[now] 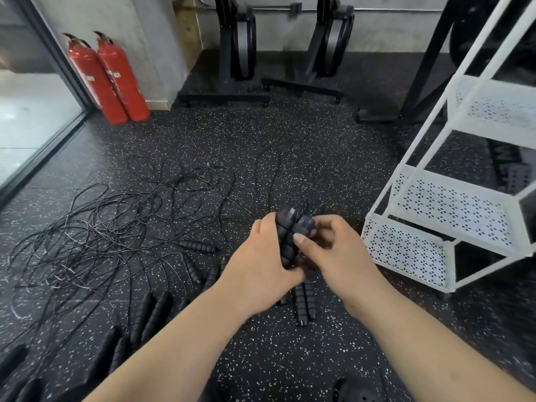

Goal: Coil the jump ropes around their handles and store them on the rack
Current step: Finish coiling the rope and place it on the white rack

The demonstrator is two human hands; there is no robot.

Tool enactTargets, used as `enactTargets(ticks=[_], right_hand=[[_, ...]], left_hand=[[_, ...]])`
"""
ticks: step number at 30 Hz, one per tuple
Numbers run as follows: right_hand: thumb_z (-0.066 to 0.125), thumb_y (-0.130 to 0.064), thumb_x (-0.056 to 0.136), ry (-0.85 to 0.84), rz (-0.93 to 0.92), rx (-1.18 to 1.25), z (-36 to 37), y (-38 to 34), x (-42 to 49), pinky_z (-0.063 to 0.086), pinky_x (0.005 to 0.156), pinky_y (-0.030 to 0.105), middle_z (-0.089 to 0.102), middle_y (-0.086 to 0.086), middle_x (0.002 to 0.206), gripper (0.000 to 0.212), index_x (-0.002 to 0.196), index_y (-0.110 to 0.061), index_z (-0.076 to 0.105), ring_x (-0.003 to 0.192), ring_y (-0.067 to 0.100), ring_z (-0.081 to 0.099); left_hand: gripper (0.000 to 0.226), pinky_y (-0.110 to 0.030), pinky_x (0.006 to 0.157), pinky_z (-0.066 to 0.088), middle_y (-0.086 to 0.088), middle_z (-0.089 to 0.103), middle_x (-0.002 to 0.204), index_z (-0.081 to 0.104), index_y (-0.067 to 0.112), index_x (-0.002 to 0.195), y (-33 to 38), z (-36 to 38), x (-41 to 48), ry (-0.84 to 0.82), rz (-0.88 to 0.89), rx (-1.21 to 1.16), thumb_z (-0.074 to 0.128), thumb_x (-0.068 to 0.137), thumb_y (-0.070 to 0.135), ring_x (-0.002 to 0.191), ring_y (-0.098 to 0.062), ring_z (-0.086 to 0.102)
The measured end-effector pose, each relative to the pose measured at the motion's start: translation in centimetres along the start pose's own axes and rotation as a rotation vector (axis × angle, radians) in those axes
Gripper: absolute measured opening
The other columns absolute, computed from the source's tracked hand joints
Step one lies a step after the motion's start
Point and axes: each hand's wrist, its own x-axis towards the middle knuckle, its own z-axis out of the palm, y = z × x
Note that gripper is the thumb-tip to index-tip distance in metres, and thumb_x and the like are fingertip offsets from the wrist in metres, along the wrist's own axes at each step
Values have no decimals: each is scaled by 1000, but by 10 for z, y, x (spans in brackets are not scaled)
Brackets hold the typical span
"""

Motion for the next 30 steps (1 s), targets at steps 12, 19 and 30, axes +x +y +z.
enactTargets(ticks=[12,19,30], right_hand=[[80,-24,89,-160,-443,-1123,-30,-11,9,22,129,35,28,-18,163,96,164,-38,22,155,10,26],[67,-23,96,-385,-385,-1214,-7,7,-2,53,71,45,59,-5,101,42,124,-28,36,85,25,62],[61,-14,99,-380,-299,-1023,-9,-5,2,56,82,45,65,-6,107,61,145,-41,33,93,22,65]], left_hand=[[58,-42,79,55,10,58,121,37,29,127,-18,-17,2,-17,165,540,77,85,37,92,-22,64],[63,-42,97,50,11,53,119,39,32,138,-32,-8,-4,-89,305,695,69,85,48,115,-20,59],[58,-37,85,50,10,59,119,42,30,131,-29,3,-6,137,249,733,74,87,52,107,-19,64]])
